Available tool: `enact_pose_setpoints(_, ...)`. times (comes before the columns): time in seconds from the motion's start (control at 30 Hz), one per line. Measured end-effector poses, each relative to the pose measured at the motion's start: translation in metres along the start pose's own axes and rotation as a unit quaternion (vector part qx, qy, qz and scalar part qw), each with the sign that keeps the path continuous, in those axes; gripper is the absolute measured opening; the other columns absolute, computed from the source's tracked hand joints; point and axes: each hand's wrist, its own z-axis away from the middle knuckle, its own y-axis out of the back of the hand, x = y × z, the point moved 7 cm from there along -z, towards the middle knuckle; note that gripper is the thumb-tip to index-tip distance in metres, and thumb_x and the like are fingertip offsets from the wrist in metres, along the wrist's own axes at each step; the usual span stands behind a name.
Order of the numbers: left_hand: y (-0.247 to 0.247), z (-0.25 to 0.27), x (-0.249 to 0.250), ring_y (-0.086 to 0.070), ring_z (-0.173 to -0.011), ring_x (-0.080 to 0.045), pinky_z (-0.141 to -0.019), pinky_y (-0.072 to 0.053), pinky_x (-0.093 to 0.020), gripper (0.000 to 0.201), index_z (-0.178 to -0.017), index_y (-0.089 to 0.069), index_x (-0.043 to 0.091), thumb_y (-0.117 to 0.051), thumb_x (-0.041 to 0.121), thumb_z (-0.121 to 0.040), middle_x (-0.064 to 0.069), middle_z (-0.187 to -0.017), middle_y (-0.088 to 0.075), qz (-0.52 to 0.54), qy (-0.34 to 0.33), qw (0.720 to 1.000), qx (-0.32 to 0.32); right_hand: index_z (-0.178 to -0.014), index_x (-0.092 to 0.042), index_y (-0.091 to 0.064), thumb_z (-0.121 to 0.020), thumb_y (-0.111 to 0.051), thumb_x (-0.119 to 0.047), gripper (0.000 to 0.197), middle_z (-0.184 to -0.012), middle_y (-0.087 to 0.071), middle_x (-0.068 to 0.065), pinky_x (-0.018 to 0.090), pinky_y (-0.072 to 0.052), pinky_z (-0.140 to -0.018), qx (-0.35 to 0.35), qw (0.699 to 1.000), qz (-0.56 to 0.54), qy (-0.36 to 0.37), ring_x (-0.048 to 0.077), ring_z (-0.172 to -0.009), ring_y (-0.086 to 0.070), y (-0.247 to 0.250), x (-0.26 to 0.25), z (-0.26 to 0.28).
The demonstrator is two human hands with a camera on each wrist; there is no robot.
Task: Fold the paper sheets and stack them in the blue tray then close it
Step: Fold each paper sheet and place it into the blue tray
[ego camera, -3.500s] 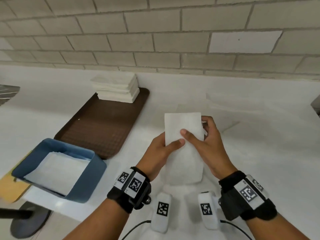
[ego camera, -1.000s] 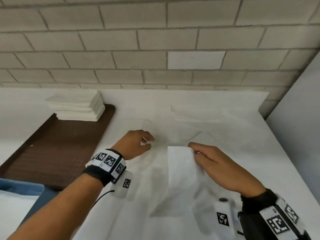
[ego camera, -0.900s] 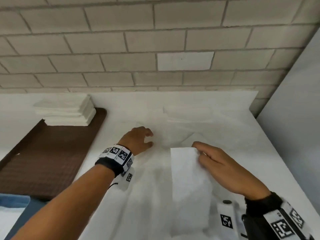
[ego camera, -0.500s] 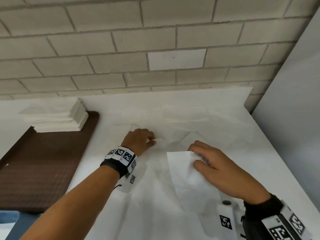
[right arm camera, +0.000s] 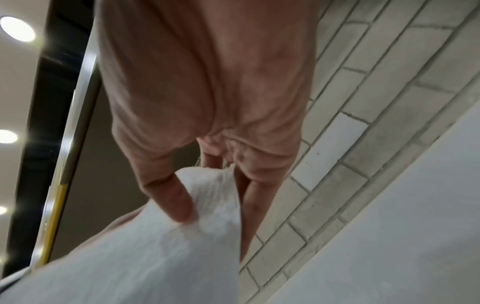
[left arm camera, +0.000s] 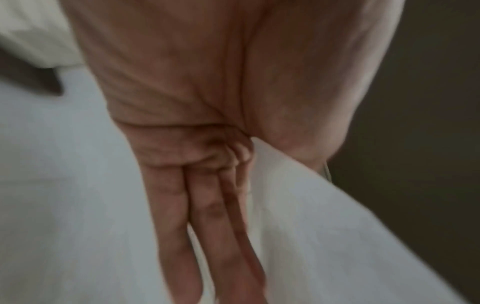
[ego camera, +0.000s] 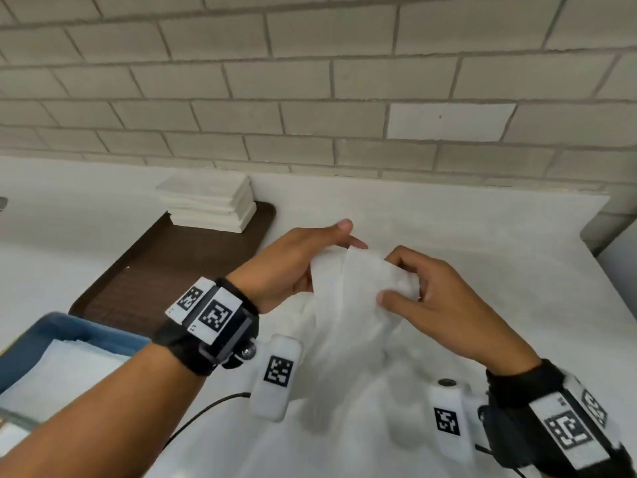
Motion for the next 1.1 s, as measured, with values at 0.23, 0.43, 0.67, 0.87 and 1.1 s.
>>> enact_pose_setpoints(0.23,-0.02,0.05,-0.063,-0.068,-0.12,-0.028,-0.104,-0.053,-0.046,0.039,-0.13,-0.066,0.013,-0.063,0.032,-0.097,-0.01,-0.128,-0.071,0.187,0.008,0.981,0.047,-0.111,-0.028,-0.048,-0.079,-0.08,-0.017,0.047,-0.101,-0.072,0.001,0.05,-0.06,-0.072,0.094,0.987,-0.119,-0.05,0.024,-0.083,-0.072,-0.019,0.005,-0.003)
enact_pose_setpoints(0.43,0.002,0.067,-0.08,-0.075,-0.101,-0.022,-0.091,-0.059,-0.044,0.019,-0.115,-0.072,0.015,-0.065,0.019,-0.098,-0.002,-0.109,-0.078,0.033,-0.053,0.979,0.196,-0.121,-0.042,-0.04,-0.096,-0.054,-0.036,0.03,-0.116,-0.061,-0.018,0.029,-0.055,-0.087,0.012,0.991,-0.093,-0.094,-0.003,-0.102,-0.061,-0.068,0.023,0.011)
enact_pose_setpoints(0.67,-0.002,0.086,-0.095,-0.07,-0.087,-0.012,-0.081,-0.056,-0.035,0.022,-0.11,-0.073,0.022,-0.057,0.027,-0.096,0.009,-0.096,-0.075,-0.145,-0.11,0.964,0.193,-0.098,-0.04,-0.035,-0.095,-0.036,-0.002,0.039,-0.1,-0.047,-0.013,0.001,-0.041,-0.073,-0.06,0.988,-0.089,-0.11,0.0,-0.09,-0.051,-0.109,0.036,0.02)
enact_pose_setpoints(0.87,0.019,0.096,-0.098,-0.071,-0.09,-0.011,-0.08,-0.058,-0.032,0.022,-0.112,-0.072,0.021,-0.056,0.026,-0.097,0.007,-0.098,-0.076,-0.121,-0.132,0.96,0.215,-0.106,-0.029,-0.036,-0.093,-0.037,0.001,0.033,-0.107,-0.044,0.006,0.031,-0.045,-0.074,-0.026,0.993,-0.038,-0.112,0.026,-0.088,-0.05,-0.113,0.046,0.023)
enact_pose_setpoints(1.1,0.058,0.109,-0.111,-0.072,-0.105,-0.013,-0.095,-0.058,-0.04,0.018,-0.111,-0.071,0.024,-0.069,0.019,-0.094,0.004,-0.112,-0.076,-0.032,-0.064,0.965,0.252,-0.12,-0.041,-0.035,-0.097,-0.044,-0.008,0.042,-0.121,-0.053,-0.008,0.022,-0.047,-0.087,-0.042,0.993,-0.043,-0.098,0.003,-0.104,-0.057,-0.152,0.025,0.014)
